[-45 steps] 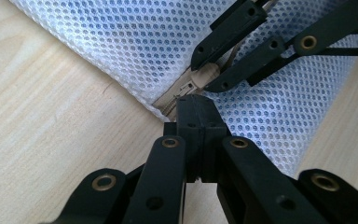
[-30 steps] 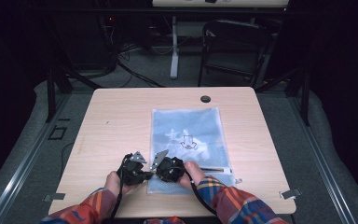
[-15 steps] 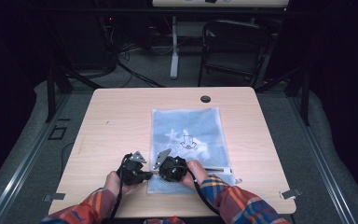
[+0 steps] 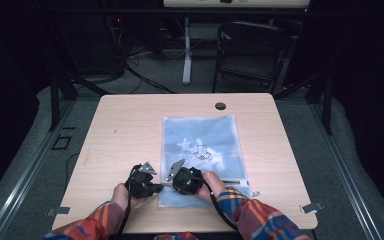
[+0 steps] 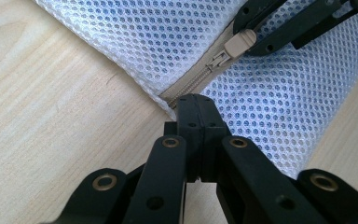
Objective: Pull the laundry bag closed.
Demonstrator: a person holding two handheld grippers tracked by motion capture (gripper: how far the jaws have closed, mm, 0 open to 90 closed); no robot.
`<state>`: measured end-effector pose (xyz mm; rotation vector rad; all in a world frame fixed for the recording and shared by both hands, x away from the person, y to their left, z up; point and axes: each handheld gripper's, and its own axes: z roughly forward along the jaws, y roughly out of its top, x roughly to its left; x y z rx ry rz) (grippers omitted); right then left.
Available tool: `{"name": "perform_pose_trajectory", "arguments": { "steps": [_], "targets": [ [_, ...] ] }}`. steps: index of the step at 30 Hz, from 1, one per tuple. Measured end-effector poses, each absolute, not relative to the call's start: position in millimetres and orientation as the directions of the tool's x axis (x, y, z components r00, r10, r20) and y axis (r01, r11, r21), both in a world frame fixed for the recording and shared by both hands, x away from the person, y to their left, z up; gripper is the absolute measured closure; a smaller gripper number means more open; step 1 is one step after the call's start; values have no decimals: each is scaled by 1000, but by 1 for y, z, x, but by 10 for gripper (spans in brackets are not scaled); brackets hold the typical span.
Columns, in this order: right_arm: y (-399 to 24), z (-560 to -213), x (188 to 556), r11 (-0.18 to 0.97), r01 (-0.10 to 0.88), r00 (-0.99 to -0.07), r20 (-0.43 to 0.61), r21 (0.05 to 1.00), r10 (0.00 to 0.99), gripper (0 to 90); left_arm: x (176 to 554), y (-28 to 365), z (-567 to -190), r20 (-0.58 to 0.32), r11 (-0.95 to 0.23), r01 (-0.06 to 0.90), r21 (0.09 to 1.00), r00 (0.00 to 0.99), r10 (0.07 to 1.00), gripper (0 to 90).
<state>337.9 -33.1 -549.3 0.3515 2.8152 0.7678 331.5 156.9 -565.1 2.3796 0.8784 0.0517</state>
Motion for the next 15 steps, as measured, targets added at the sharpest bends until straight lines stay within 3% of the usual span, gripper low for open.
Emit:
{"name": "perform_pose_trajectory", "arguments": {
  "steps": [15],
  "targets": [
    [-26,-553,342,814,182,-944,-133,552,301,799,335,156,-564,-168,-614,565,552,796,582,895]
  ]
}}
